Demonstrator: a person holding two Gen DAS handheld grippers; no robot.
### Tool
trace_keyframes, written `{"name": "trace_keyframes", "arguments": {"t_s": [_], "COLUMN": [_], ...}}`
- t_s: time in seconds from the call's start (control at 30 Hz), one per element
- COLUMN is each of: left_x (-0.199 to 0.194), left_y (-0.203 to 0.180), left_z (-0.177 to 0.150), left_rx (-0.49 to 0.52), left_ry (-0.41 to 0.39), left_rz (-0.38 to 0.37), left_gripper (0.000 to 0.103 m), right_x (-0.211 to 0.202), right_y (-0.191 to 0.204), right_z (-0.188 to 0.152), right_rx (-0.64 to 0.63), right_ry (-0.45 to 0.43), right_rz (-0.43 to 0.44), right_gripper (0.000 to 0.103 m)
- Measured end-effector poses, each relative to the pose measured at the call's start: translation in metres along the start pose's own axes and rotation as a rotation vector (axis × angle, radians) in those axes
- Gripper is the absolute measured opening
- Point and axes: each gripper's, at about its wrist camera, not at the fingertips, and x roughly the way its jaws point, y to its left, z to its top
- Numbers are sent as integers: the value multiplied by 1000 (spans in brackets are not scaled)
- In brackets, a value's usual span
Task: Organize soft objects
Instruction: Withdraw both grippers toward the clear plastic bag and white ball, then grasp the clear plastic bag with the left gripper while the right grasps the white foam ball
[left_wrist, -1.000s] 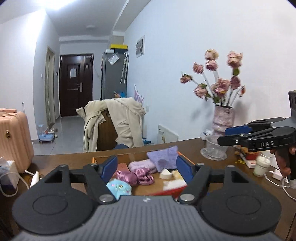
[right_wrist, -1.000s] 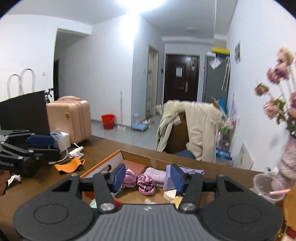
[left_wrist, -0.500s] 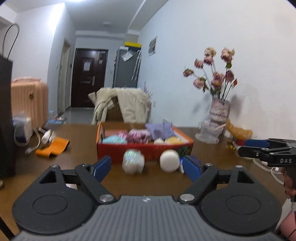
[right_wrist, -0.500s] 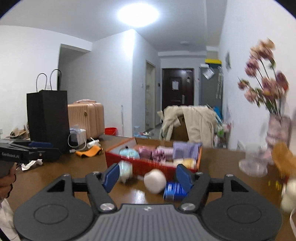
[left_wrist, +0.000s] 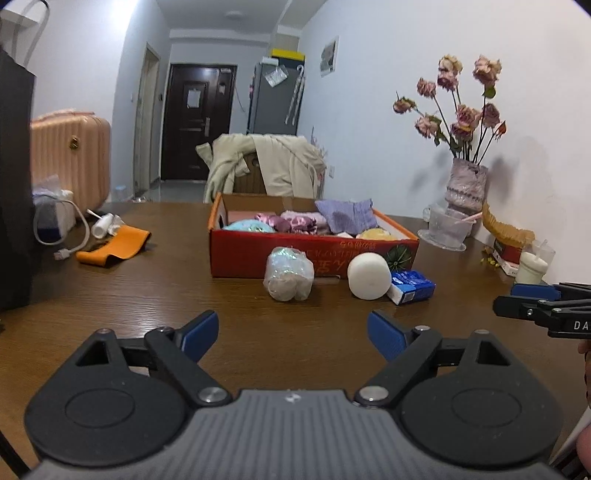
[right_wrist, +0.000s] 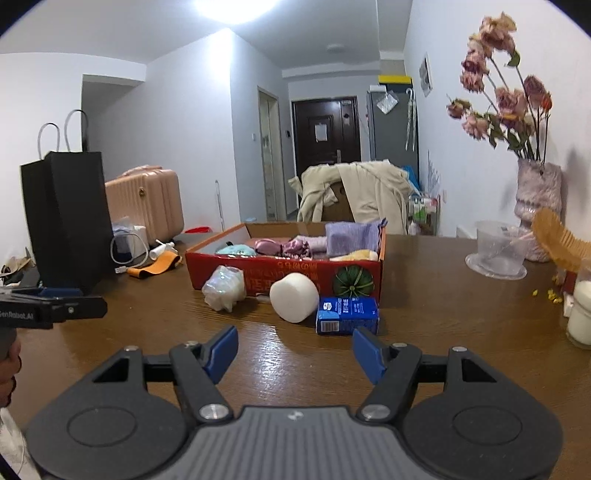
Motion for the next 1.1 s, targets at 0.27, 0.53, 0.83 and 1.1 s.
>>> {"name": "trace_keyframes", "arguments": {"t_s": [0.27, 0.53, 0.83, 1.1], "left_x": [88, 167, 165, 183], "left_y": [3, 17, 43, 43], "left_z": [32, 50, 39, 43], "left_rx": [2, -39, -76, -111], "left_ry": [42, 89, 124, 156], "left_rz": [-19, -49, -109, -86], "left_gripper": [84, 70, 30, 63], "right_x": [69, 156, 147, 154], "right_y": [-7, -7, 19, 15], "right_z": [37, 65, 44, 30], "right_rx": [2, -17, -114, -24], "right_ry": [46, 52, 108, 148], "right_rz": [32, 63, 184, 155], "right_gripper": [65, 43, 27, 66]}}
